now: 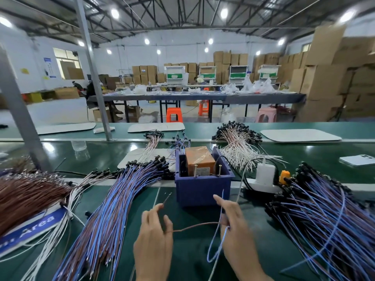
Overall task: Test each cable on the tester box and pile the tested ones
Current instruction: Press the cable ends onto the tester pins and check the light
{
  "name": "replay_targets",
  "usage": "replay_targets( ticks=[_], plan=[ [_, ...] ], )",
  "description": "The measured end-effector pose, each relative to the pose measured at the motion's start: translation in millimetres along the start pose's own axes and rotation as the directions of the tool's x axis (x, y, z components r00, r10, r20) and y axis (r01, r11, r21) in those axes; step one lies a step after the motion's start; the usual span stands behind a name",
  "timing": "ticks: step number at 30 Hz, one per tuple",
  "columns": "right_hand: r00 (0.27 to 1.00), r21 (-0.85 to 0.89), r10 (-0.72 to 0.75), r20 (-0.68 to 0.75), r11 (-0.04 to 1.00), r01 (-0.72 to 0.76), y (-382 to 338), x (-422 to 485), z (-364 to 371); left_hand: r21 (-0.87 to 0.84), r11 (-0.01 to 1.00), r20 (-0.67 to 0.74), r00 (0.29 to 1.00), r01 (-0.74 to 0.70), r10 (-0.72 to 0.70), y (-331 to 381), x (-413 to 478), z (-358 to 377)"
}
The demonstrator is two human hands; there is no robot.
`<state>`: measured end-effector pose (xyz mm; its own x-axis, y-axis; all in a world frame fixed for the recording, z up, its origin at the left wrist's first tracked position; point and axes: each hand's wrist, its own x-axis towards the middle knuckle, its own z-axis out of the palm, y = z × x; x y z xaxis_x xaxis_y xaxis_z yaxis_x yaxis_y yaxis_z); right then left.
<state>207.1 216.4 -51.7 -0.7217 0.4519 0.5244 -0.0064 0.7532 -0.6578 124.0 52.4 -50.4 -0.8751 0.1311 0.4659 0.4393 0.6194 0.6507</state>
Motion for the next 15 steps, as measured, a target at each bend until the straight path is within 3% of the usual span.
replay_targets(
  ticks=[3,6,9,12,15],
  plan=[
    [0.993,-0.215,0.029,0.116,0.977,-0.004,1.2,-2.3,1.7,0.195,0.978,0.171,0.980,0.071,-0.106,-11.1,0.0,-17.3],
    [0.999,-0.168,0.034,0.038,0.985,-0.027,4.6,-6.9,-1.0,0.416,0.909,0.325,0.937,-0.018,-0.130,-21.3,2.7,-36.9],
    [0.999,-0.158,0.045,-0.020,0.986,-0.048,0.0,-8.4,-10.4,0.576,0.806,0.491,0.846,-0.136,-0.208,-14.6,9.0,-68.7],
    [0.995,-0.241,-0.038,-0.095,0.970,0.014,-14.2,0.8,-24.3,0.472,0.849,0.479,0.877,-0.237,-0.022,10.5,18.0,-97.3],
    [0.969,-0.326,-0.208,-0.131,0.932,0.156,-44.5,24.2,-46.4,0.163,0.920,0.424,0.867,-0.357,0.261,67.1,17.6,-108.6]
  ],
)
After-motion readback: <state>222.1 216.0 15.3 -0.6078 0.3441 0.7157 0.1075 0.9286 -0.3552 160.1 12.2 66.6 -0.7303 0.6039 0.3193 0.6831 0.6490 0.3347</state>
